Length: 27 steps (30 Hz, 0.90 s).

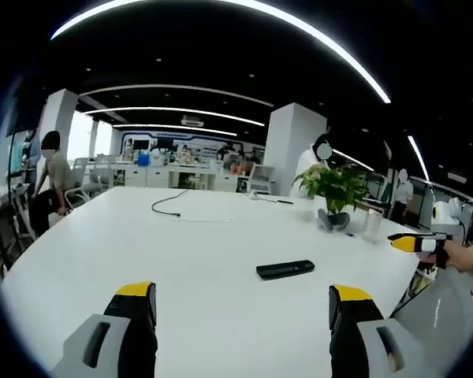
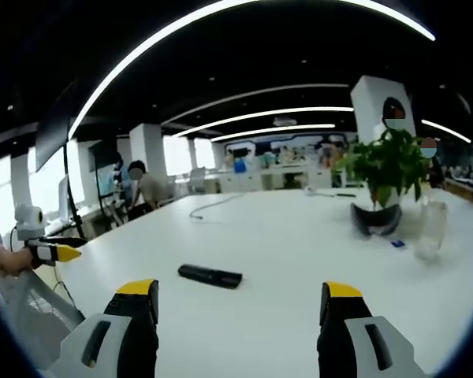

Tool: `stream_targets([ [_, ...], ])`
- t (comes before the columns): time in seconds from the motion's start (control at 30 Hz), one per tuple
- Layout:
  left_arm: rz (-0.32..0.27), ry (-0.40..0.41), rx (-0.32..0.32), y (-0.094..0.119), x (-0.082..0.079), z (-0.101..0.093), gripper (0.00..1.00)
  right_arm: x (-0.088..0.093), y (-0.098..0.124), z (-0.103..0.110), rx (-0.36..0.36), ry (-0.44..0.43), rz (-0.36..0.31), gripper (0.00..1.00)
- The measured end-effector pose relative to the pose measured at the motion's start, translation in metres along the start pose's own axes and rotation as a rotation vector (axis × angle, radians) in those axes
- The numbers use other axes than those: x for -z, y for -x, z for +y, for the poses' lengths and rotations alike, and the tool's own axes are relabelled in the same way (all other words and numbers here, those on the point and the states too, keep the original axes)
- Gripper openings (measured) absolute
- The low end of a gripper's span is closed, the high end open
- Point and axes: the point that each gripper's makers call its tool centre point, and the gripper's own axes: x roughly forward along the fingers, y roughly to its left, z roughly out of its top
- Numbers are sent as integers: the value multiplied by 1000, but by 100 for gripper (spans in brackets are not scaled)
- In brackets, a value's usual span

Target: Press the specified remote control buttons in sequence, fully releasing each button before pressing the next.

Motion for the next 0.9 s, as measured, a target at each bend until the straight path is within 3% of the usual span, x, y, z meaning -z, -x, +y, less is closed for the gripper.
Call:
stream_targets([
  [0.9, -8, -31, -60, 3, -2, 8, 94, 2, -3, 9, -47, 9, 21, 83],
])
